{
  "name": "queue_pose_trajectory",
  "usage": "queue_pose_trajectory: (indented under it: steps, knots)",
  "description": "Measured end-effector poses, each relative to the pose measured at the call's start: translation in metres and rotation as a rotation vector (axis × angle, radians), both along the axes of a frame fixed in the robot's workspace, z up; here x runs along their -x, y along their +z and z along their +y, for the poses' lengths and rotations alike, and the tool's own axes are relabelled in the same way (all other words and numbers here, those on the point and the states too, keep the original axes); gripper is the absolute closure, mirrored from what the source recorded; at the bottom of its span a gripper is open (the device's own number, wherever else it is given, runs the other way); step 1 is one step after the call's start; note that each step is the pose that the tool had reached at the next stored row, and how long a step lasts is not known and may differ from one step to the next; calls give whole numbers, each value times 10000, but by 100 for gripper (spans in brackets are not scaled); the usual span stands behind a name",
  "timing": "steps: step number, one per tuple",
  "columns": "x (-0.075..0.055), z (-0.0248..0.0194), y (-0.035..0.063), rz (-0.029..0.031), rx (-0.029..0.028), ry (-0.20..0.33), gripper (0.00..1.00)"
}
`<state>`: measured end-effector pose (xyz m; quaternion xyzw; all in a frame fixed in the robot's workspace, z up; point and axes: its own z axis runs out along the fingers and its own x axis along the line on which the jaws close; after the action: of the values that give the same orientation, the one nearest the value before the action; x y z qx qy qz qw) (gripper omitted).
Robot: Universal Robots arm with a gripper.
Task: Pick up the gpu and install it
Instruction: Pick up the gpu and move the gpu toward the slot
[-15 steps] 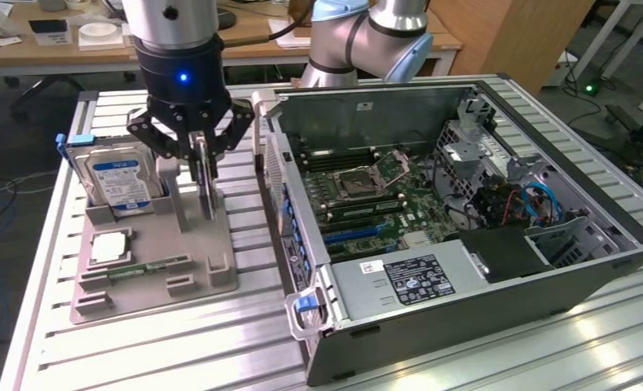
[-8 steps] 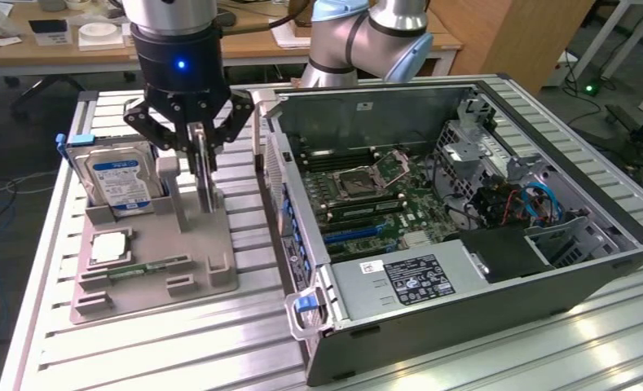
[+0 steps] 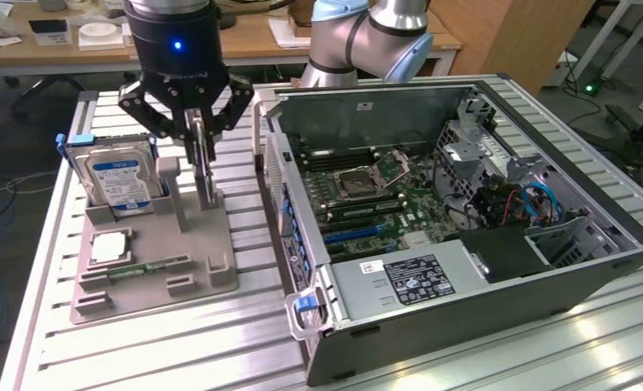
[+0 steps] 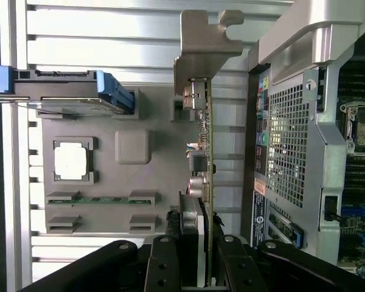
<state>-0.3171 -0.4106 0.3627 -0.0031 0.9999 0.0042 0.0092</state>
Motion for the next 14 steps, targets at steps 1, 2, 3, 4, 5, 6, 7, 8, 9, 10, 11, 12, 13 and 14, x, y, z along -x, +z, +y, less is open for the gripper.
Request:
queue_pose_trajectory:
  steps: [1, 2, 3, 4, 5, 6, 7, 8, 9, 10, 11, 12, 13, 14]
  knots:
    - [0, 0, 23, 0, -1, 0, 72]
    - [0, 0, 49, 0, 0, 0, 72]
    - [0, 0, 75, 0, 0, 0, 72]
    - [0, 0, 100, 0, 0, 0, 72]
    - [0, 0, 128, 0, 0, 0, 72]
    - [0, 0, 152, 0, 0, 0, 72]
    - [0, 0, 176, 0, 0, 0, 72]
    - [0, 0, 199, -1, -1, 0, 72]
    - [0, 0, 223, -1, 0, 0, 72]
    - [0, 0, 245, -1, -1, 0, 72]
    - [0, 0, 268, 0, 0, 1, 72]
    - [0, 0, 292, 0, 0, 1, 72]
    - [0, 0, 314, 0, 0, 0, 72]
    - [0, 0, 336, 0, 0, 0, 72]
